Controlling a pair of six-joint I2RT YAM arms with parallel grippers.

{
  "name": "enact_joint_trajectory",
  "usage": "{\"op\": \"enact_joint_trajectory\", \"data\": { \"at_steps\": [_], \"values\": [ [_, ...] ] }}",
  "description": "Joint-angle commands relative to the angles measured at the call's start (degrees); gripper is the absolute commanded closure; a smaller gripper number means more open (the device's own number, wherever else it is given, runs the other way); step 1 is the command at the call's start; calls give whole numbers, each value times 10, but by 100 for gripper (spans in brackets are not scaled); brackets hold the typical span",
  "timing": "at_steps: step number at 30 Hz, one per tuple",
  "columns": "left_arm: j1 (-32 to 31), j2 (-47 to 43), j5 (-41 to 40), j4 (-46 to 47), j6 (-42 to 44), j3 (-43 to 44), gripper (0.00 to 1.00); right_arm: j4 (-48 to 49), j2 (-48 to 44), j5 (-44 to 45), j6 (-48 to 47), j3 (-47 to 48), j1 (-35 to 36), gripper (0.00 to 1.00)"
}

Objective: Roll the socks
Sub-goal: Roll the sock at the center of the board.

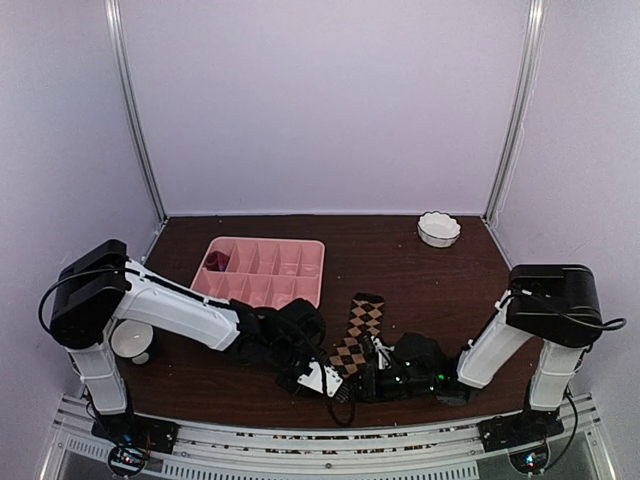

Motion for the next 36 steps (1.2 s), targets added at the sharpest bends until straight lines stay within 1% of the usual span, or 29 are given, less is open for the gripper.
{"op": "enact_joint_trajectory", "data": {
  "at_steps": [1, 3, 4, 8, 11, 14, 17, 18, 19, 20, 21, 22, 24, 26, 27, 28, 30, 31, 32, 33, 34, 36],
  "values": [
    [0, 7, -32, -8, 1, -21, 93, -119, -5, 12, -19, -23, -3, 77],
    [1, 11, -25, -23, -13, -13, 97, -162, -26, 23, -41, -10, -3, 70],
    [3, 14, -16, -37, -21, -7, 100, -186, -40, 33, -52, -8, -3, 68],
    [23, 30, 52, -116, -59, 40, 100, -246, -110, 90, -86, -15, -3, 67],
    [44, 47, 105, -174, -79, 78, 100, -282, -173, 143, -101, -37, -2, 67],
    [61, 72, 151, -242, -92, 121, 100, -326, -257, 220, -118, -61, 15, 67],
    [69, 92, 185, -287, -97, 158, 100, -411, -345, 330, -146, -60, 56, 65],
    [71, 100, 197, -303, -99, 170, 100, -442, -372, 373, -155, -54, 73, 63],
    [74, 107, 211, -316, -103, 184, 100, -480, -400, 422, -164, -49, 92, 56],
    [77, 120, 223, -335, -104, 198, 100, -527, -425, 471, -168, -41, 110, 39],
    [79, 130, 236, -352, -104, 214, 100, -547, -448, 504, -168, -39, 119, 8],
    [81, 139, 248, -370, -104, 229, 100, -585, -472, 535, -165, -37, 124, 0],
    [85, 155, 267, -397, -107, 251, 100, -619, -523, 584, -149, -47, 127, 0],
    [88, 164, 280, -410, -111, 263, 100, -686, -582, 630, -85, -60, 129, 1],
    [89, 169, 282, -414, -113, 267, 100, -688, -621, 648, -45, -82, 131, 0],
    [89, 174, 284, -419, -114, 272, 100, -647, -668, 649, -35, -121, 130, 1],
    [90, 186, 290, -433, -114, 284, 100, -477, -777, 594, -142, -219, 130, 1],
    [91, 194, 294, -441, -115, 292, 100, -409, -846, 571, -180, -265, 131, 1],
    [92, 201, 297, -449, -117, 301, 100, -394, -892, 559, -207, -289, 134, 1],
    [92, 208, 300, -458, -118, 309, 100, -433, -929, 555, -222, -287, 136, 0],
    [92, 216, 303, -466, -119, 318, 100, -493, -951, 549, -239, -274, 138, 0],
    [93, 230, 305, -479, -124, 334, 100, -578, -960, 538, -254, -243, 140, 1]
  ]
}}
